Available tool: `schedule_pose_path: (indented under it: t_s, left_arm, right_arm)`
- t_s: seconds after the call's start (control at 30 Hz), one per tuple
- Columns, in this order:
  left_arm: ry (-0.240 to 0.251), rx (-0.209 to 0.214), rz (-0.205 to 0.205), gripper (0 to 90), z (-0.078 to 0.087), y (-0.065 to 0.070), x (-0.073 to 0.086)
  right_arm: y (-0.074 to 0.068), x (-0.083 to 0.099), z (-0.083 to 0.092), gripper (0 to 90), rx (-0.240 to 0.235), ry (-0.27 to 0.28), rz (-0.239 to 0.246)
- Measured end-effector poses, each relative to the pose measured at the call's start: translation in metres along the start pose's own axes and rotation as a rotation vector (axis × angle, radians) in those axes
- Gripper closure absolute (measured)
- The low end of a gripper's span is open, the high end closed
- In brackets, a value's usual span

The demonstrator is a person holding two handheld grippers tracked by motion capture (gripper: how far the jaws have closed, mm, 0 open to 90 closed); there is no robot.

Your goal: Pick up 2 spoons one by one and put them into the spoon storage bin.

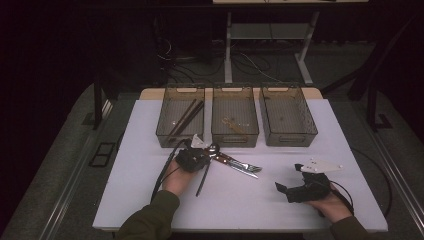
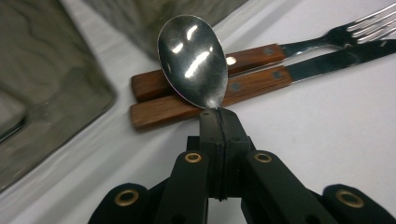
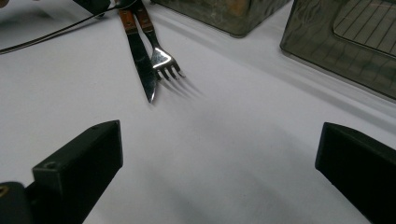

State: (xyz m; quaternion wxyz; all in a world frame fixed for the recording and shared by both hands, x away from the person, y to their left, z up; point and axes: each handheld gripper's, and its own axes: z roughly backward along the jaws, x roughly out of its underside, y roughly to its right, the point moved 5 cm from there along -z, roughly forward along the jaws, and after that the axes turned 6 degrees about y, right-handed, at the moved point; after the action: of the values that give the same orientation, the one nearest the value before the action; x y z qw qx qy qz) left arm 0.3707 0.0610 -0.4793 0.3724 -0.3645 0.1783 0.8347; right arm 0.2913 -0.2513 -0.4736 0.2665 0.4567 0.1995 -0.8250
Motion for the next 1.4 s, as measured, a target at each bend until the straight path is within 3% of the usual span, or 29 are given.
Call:
schedule_pose_path:
  t_s: [0.47,0.7,0.77,0.8,0.83,0.87,0.9,0.97,1.07,1.1,1.27,1.4]
  left_arm:
    - [-0.007,0.114,-0.055,89.7,-0.009,0.030,-0.004]
    - [-0.011,0.215,-0.114,89.7,-0.013,0.052,-0.006]
    - [-0.011,0.210,-0.126,89.7,-0.013,0.056,-0.006]
    - [-0.009,0.227,-0.146,89.7,-0.014,0.057,-0.007]
    - [-0.009,0.237,-0.125,89.7,-0.013,0.060,-0.006]
    - [-0.010,0.245,-0.146,89.7,-0.013,0.060,-0.006]
    - [-0.008,0.259,-0.124,89.7,-0.013,0.063,-0.006]
    - [-0.015,0.266,-0.143,89.7,-0.013,0.063,-0.006]
    - [0.010,0.282,-0.123,89.3,-0.013,0.063,-0.008]
    - [0.014,0.278,-0.131,86.6,-0.012,0.061,-0.010]
    - [0.108,0.259,-0.085,66.3,-0.013,0.060,-0.024]
    - [0.117,0.257,-0.074,54.8,-0.024,0.062,-0.027]
  right_arm:
    - [-0.001,0.000,0.000,0.5,0.001,0.001,0.004]
    - [-0.001,0.000,0.000,0.5,0.000,0.002,0.006]
    - [-0.001,0.000,0.000,0.5,0.000,0.001,0.006]
    - [-0.001,-0.001,0.000,0.5,0.000,0.002,0.007]
    - [-0.001,-0.001,0.000,0.5,-0.001,0.002,0.006]
    - [-0.001,-0.001,0.000,0.5,-0.001,0.002,0.007]
    - [-0.001,-0.001,0.000,0.5,-0.001,0.002,0.007]
    - [-0.001,-0.001,0.000,0.5,0.000,0.002,0.007]
    - [-0.001,-0.001,0.000,0.5,-0.001,0.001,0.006]
    - [-0.001,-0.001,0.000,0.5,-0.001,0.002,0.006]
    - [-0.001,0.000,0.000,0.5,0.000,0.000,0.004]
    - [-0.001,0.000,0.000,0.5,0.000,0.001,0.005]
